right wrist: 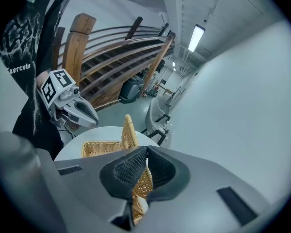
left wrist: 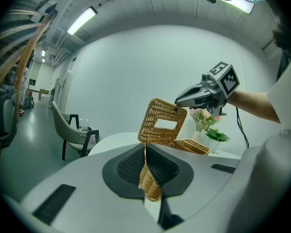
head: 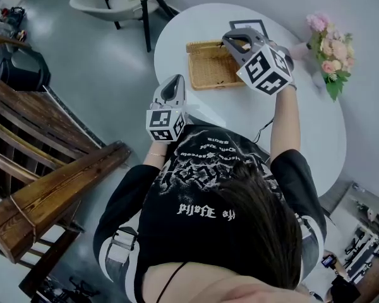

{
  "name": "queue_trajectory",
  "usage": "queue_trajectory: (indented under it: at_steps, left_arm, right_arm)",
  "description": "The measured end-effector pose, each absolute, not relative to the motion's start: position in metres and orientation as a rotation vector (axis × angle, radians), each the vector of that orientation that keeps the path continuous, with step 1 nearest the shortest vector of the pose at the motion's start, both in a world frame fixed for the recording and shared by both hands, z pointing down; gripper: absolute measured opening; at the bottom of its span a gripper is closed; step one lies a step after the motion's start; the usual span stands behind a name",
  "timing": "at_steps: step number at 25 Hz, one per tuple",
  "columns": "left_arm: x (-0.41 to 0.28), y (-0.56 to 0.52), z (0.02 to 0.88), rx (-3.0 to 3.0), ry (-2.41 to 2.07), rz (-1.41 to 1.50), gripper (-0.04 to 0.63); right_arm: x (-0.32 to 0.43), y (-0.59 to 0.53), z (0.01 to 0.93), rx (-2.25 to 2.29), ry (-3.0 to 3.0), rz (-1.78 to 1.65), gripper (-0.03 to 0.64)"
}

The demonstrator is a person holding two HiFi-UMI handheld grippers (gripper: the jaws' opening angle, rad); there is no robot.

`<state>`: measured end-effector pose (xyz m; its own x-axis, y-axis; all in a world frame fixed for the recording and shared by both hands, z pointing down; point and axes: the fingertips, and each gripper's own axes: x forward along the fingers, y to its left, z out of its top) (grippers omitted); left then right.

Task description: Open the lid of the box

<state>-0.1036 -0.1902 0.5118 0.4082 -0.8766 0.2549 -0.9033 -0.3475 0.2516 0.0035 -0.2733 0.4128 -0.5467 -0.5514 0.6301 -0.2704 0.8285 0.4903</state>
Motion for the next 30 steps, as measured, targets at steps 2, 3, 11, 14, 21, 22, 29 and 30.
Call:
queue_trajectory:
  at_steps: [2,3,11,14,21,22,29,30]
  left_arm:
    - [-0.103,-0.19,0.512,2.318,-1.537,0.11,0.028]
    - [-0.104,-0.19,0.512,2.317,-1.539,0.111,0.028]
    - [-0.106,-0.189,0.515,2.314,-1.538,0.126,0.028]
    - [-0.104,-0.189,0.515,2.321,-1.532,0.131,0.028]
    - [-0.111,-0.192,0.516,2.32,-1.527,0.148,0.028]
    - [-0.111,-0.193,0.516,2.32,-1.528,0.15,0.028]
    - [-0.114,-0.201,0.516,2.331,-1.52,0.159,0.028]
    - [-0.114,-0.201,0.517,2.332,-1.518,0.161,0.028]
  right_arm:
    - [0.004,-0.276,0.412,0.592,-2.177,-0.425,0.034]
    - [0.004,-0.278,0.412,0.589,-2.179,-0.424,0.035]
    - [0.001,-0.289,0.413,0.545,-2.174,-0.406,0.035]
    - [0.0,-0.295,0.412,0.521,-2.164,-0.403,0.035]
    - [-0.003,-0.311,0.414,0.503,-2.143,-0.391,0.035]
    - [-0.003,-0.314,0.414,0.505,-2.143,-0.386,0.035]
    - [-0.004,-0.326,0.418,0.497,-2.152,-0.342,0.035]
    - [-0.005,-0.328,0.418,0.493,-2.151,-0.339,0.035]
